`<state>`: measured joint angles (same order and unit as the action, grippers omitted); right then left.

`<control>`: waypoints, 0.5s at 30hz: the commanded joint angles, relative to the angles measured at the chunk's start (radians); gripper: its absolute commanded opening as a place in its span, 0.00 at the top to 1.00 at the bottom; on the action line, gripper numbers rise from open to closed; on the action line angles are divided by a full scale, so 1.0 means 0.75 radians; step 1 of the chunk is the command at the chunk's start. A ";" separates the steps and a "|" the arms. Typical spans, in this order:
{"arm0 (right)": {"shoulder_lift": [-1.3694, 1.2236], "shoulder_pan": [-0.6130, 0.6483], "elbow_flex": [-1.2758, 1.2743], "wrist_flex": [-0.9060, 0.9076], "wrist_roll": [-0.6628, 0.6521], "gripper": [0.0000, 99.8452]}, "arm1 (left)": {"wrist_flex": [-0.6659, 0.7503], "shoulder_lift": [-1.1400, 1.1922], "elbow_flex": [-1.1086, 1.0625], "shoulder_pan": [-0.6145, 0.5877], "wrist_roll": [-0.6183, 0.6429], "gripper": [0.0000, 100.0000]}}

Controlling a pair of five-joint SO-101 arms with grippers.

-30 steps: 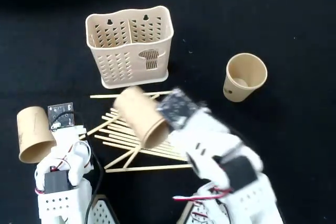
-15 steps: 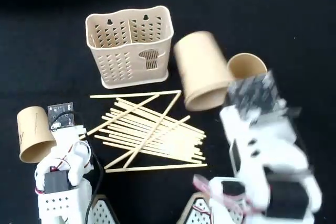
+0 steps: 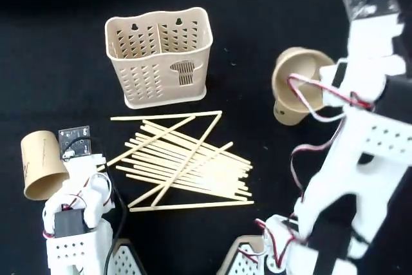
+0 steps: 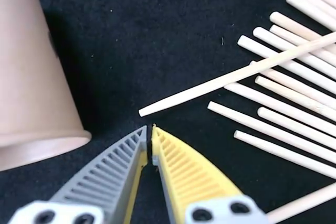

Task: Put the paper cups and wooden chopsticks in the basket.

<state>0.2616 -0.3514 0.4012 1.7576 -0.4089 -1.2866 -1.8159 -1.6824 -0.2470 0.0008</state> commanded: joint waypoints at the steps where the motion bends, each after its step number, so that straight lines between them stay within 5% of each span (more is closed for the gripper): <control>1: -0.073 -0.029 0.095 0.012 0.002 0.99 | 0.018 -0.004 -0.021 0.009 0.008 0.97; 15: -0.099 -0.104 -0.103 -0.008 -0.127 0.99 | 0.018 -0.004 -0.021 0.007 0.008 0.97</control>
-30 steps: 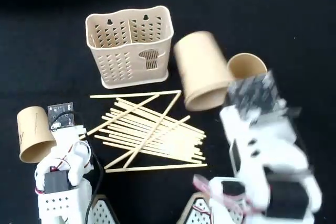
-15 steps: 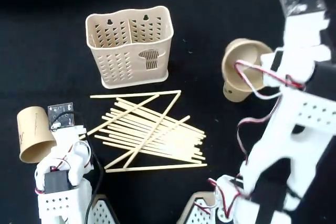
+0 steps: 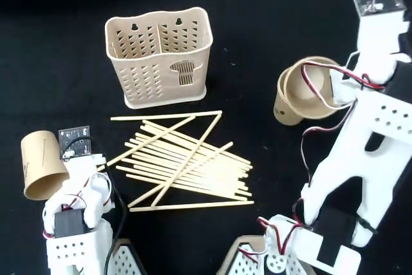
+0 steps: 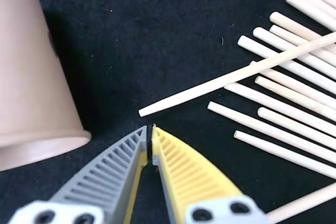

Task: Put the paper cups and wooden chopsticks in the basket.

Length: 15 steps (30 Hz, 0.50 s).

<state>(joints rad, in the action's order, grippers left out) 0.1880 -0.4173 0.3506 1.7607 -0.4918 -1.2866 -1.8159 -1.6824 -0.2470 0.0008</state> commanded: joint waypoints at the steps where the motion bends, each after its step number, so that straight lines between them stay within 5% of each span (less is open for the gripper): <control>1: -0.001 -0.016 -0.056 -0.031 -0.016 0.99 | 0.018 -0.004 -0.021 0.007 0.008 0.97; 12: -0.005 -0.014 -0.150 -0.164 -0.016 0.98 | 0.018 -0.004 -0.021 0.007 0.008 0.97; 15: -0.036 -0.014 -0.138 -0.153 -0.012 0.90 | 0.018 -0.004 -0.021 0.007 0.008 0.97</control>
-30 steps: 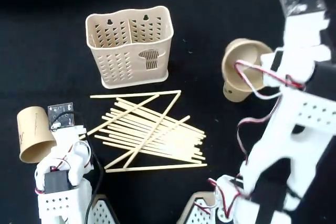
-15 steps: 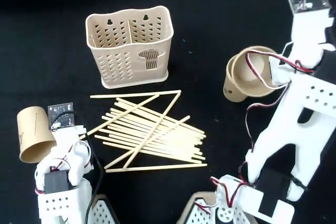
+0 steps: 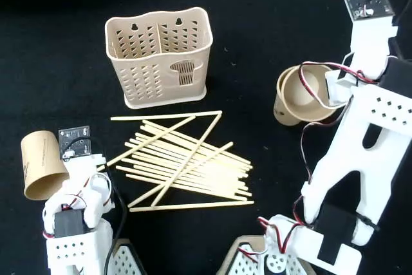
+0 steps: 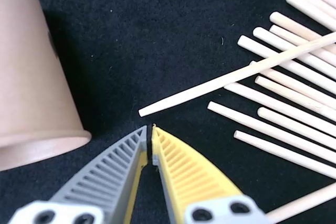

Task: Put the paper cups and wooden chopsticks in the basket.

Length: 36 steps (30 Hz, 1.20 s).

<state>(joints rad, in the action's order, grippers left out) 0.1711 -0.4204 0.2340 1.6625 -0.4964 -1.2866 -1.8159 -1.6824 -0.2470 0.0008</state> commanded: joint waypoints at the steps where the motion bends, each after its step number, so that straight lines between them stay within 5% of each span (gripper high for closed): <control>1: -0.024 -0.010 0.017 -0.023 -0.006 0.86 | 0.018 -0.004 -0.021 0.007 0.008 0.97; 4: -0.040 -0.008 0.017 -0.031 -0.010 0.78 | 0.018 -0.004 -0.021 0.007 0.008 0.97; 24: 0.095 0.221 0.267 0.127 0.027 0.81 | 0.018 -0.004 -0.021 0.007 0.008 0.97; 36: 0.834 0.716 -0.377 0.125 0.029 0.81 | 0.018 -0.004 -0.021 0.007 0.008 0.97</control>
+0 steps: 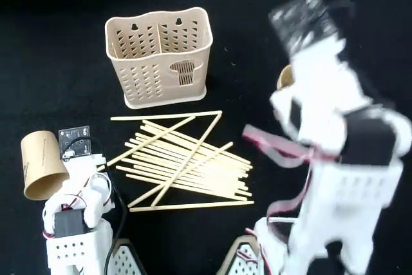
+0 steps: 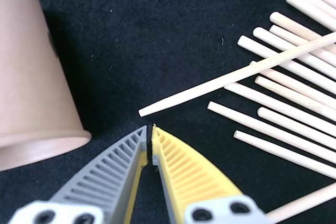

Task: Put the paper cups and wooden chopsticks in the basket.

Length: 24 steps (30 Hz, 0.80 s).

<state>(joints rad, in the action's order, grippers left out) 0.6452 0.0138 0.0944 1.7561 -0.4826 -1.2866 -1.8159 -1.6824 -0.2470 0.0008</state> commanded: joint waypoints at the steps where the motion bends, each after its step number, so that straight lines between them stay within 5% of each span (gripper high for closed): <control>1: 0.271 0.176 -0.283 -0.018 0.010 0.81 | 0.018 -0.004 -0.021 0.007 0.008 0.97; 10: 0.901 0.331 -1.155 -0.213 0.010 0.81 | 0.018 -0.004 -0.021 0.007 0.008 0.97; 15: 1.177 0.333 -1.280 -0.245 -0.002 0.81 | 0.018 -0.004 -0.021 0.015 0.008 0.97; 24: 0.989 0.338 -1.392 -0.475 0.008 0.81 | 0.018 -0.004 -0.021 0.015 0.008 0.97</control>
<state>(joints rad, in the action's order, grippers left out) 1.4661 0.2562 -0.9337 1.4814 -0.4810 -1.2866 -1.8159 -1.6824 -0.2470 0.0008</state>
